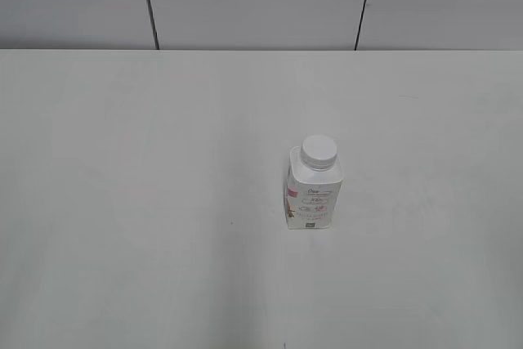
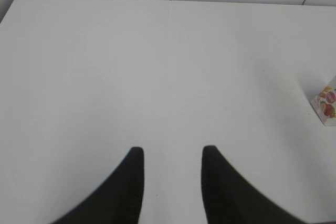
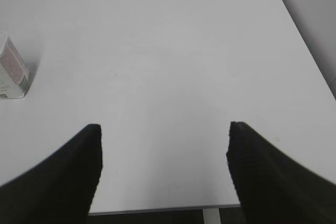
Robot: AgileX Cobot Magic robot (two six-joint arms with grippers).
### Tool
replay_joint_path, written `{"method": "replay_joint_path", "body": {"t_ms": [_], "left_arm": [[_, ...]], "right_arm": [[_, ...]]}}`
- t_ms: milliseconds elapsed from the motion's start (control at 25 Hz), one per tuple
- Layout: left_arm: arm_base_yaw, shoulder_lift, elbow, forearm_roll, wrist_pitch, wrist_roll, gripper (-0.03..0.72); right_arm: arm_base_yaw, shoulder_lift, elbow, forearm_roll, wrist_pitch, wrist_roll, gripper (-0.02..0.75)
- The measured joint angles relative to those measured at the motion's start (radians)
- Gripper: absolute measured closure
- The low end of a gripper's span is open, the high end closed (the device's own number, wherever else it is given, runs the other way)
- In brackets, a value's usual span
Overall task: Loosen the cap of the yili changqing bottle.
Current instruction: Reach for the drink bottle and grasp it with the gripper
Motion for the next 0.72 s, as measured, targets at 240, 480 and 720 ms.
{"method": "replay_joint_path", "body": {"t_ms": [240,480,720], "left_arm": [[0.000,0.000,0.000,0.000,0.000,0.000,0.449],[0.000,0.000,0.000,0.000,0.000,0.000,0.449],[0.000,0.000,0.000,0.000,0.000,0.000,0.449]], "right_arm": [[0.000,0.000,0.000,0.000,0.000,0.000,0.153],[0.000,0.000,0.000,0.000,0.000,0.000,0.153],[0.000,0.000,0.000,0.000,0.000,0.000,0.153]]}}
